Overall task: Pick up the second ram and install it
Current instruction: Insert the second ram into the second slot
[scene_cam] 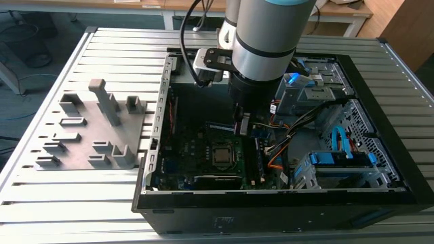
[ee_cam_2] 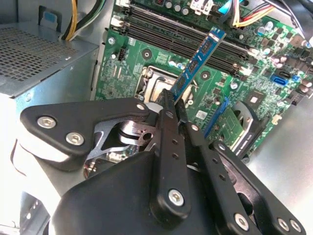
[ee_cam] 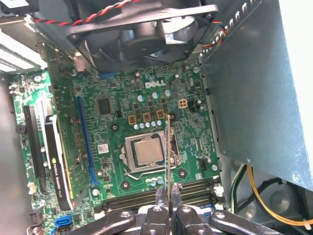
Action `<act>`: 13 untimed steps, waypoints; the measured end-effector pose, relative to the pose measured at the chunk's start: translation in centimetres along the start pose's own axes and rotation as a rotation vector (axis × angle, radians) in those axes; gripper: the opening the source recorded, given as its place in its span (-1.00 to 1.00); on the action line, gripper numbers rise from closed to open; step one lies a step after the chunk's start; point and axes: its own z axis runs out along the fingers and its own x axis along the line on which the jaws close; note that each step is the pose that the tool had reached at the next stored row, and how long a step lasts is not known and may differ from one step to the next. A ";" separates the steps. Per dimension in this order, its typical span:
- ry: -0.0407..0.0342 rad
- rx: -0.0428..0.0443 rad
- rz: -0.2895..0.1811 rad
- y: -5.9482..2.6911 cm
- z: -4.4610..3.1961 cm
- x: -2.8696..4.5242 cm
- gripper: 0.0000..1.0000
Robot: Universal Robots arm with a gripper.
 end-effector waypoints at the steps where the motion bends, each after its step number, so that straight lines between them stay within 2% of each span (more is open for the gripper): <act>1: 0.0000 0.0004 0.005 0.00 0.00 0.00 -0.73; 13: -0.0008 0.0046 0.065 0.00 0.03 0.02 -0.73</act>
